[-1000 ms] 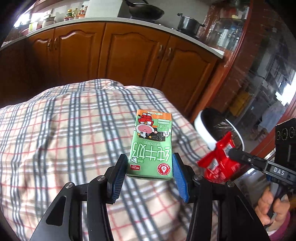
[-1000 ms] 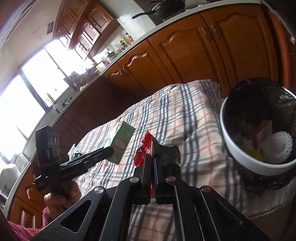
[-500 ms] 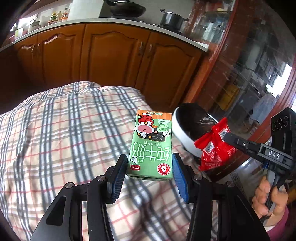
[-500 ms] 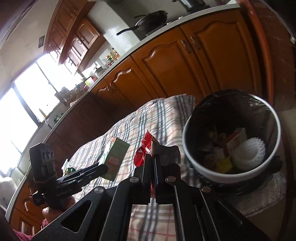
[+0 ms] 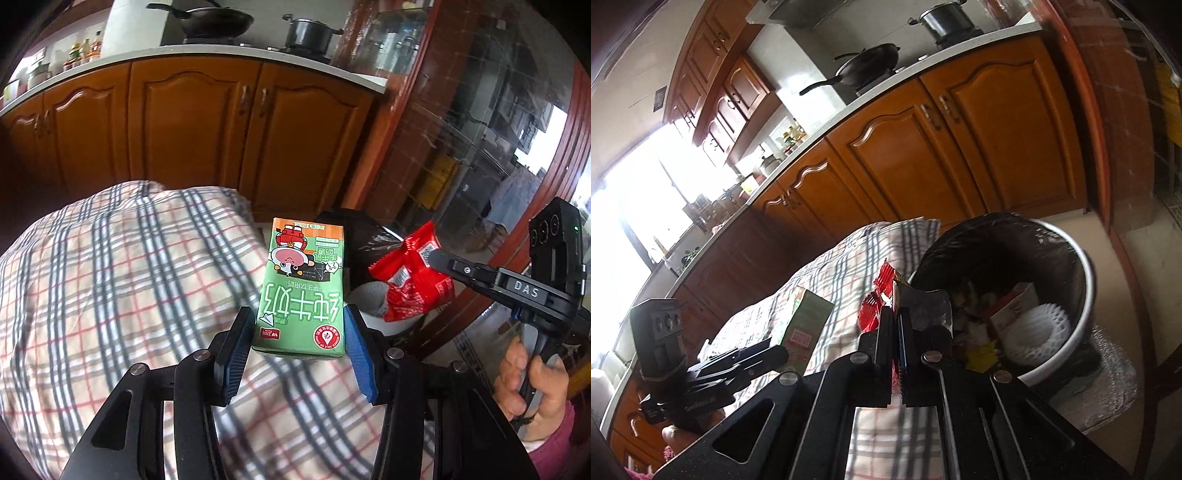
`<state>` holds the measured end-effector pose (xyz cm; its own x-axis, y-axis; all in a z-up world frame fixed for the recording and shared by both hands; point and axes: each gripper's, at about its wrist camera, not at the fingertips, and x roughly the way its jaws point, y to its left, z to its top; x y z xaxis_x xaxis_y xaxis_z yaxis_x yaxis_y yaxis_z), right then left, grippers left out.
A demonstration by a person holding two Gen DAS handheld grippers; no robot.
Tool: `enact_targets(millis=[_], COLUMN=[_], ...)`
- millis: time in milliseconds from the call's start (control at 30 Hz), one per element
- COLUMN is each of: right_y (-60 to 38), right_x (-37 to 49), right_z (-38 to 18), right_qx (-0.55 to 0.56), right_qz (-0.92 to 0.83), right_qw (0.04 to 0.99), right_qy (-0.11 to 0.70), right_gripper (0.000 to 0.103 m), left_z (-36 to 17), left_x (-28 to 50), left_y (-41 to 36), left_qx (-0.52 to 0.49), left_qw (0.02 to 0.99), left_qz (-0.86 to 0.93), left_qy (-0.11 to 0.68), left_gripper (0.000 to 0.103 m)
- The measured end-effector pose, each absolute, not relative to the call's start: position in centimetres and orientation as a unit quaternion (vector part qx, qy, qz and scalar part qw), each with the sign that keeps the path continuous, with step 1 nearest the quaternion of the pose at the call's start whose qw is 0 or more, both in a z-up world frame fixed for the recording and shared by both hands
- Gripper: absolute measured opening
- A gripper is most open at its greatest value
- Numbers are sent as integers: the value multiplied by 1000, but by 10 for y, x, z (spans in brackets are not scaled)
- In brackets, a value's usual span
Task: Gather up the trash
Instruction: 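Carry the carton and wrapper to the bin and open both grippers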
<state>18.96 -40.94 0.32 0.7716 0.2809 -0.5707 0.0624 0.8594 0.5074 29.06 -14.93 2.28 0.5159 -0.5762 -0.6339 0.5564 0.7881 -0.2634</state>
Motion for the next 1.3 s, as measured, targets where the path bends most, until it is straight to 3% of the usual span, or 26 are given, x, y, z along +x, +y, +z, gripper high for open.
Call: enact_targets(millis=[1300], right_y=[-465], right_x=[213], right_z=[-8], right_qx=[236], right_qz=[-2], right_qw=[907], right_qy=[349], right_gripper=[2], left_z=[11], left_x=[336], left_y=[-273], left_qx=[44], left_qw=[844], left_qz=[-351], left_qy=[403], left_gripper=[48])
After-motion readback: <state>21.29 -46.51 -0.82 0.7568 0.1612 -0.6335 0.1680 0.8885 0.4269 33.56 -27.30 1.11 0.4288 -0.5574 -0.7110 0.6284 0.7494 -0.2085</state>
